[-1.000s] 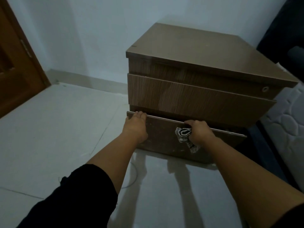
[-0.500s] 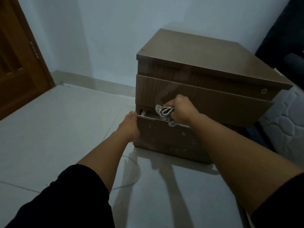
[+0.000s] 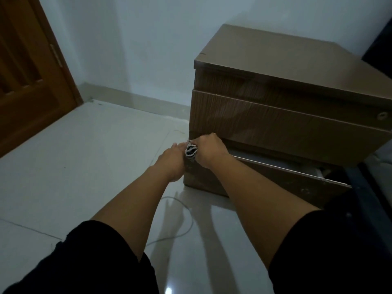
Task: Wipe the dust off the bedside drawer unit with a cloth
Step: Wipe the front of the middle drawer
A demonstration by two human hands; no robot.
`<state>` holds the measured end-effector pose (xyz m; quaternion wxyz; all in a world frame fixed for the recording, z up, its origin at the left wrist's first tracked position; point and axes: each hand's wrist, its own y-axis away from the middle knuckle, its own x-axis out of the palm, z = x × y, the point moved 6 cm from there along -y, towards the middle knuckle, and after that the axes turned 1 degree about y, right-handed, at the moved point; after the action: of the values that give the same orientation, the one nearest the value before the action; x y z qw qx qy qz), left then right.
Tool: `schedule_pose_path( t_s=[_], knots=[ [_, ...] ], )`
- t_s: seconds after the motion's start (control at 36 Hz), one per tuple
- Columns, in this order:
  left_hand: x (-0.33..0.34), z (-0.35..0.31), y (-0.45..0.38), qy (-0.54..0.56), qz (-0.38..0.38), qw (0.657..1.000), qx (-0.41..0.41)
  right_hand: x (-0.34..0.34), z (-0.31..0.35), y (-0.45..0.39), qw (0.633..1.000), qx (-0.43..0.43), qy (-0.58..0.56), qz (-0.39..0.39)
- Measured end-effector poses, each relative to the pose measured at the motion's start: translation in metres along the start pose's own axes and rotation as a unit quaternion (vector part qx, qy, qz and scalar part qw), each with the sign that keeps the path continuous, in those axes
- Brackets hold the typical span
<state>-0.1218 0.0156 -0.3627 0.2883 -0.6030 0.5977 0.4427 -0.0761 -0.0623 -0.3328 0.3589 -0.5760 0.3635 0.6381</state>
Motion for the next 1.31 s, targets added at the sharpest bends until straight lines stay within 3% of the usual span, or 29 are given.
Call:
schedule_pose_path(
  t_s=[0.42, 1.31],
  knots=[
    [0.010, -0.008, -0.009, -0.180, -0.004, 0.984, 0.001, 0.004, -0.026, 0.022, 0.996, 0.005, 0.074, -0.052],
    [0.100, -0.189, 0.002, -0.205, 0.065, 0.956, 0.198, 0.006, -0.198, 0.117, 0.985, 0.107, 0.119, -0.058]
  ],
)
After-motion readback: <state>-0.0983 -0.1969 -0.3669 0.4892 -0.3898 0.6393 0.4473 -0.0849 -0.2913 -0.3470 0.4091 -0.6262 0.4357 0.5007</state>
